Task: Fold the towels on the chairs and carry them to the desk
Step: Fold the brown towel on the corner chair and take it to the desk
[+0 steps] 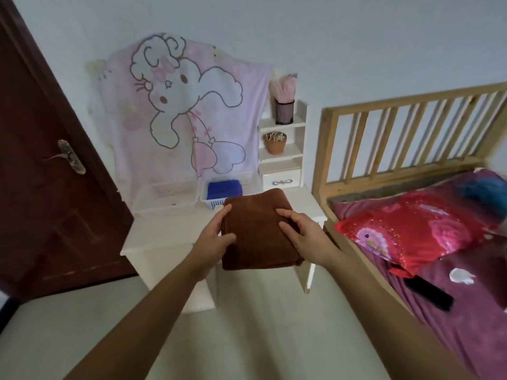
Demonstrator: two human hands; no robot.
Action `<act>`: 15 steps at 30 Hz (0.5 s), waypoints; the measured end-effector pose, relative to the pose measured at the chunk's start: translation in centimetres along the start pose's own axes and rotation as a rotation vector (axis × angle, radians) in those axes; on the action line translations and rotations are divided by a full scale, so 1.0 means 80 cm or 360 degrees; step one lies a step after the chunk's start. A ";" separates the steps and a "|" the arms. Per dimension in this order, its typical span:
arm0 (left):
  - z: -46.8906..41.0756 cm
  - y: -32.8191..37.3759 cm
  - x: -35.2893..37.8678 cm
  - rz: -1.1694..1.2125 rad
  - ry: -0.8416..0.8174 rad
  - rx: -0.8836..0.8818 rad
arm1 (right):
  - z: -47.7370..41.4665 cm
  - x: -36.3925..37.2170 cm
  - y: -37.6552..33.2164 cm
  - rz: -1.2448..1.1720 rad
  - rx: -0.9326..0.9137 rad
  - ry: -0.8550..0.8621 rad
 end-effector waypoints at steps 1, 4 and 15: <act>-0.035 0.004 -0.012 -0.0020 0.0008 -0.0019 | -0.040 -0.011 0.011 -0.0028 0.0012 -0.0045; -0.100 0.012 -0.051 0.0001 0.0042 -0.0037 | -0.134 -0.027 0.022 -0.0079 -0.0002 -0.0161; -0.345 -0.109 -0.223 -0.0037 0.0118 -0.0326 | -0.446 0.037 0.087 -0.0227 0.0129 -0.0529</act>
Point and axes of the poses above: each hand's wrist, its own z-axis away from the middle knuckle, its own x-axis out of the palm, y = z × x, the point moved 9 cm from there along -z, towards the middle knuckle, and after that the axes turned 15 degrees about -y, right-handed, at the moved point
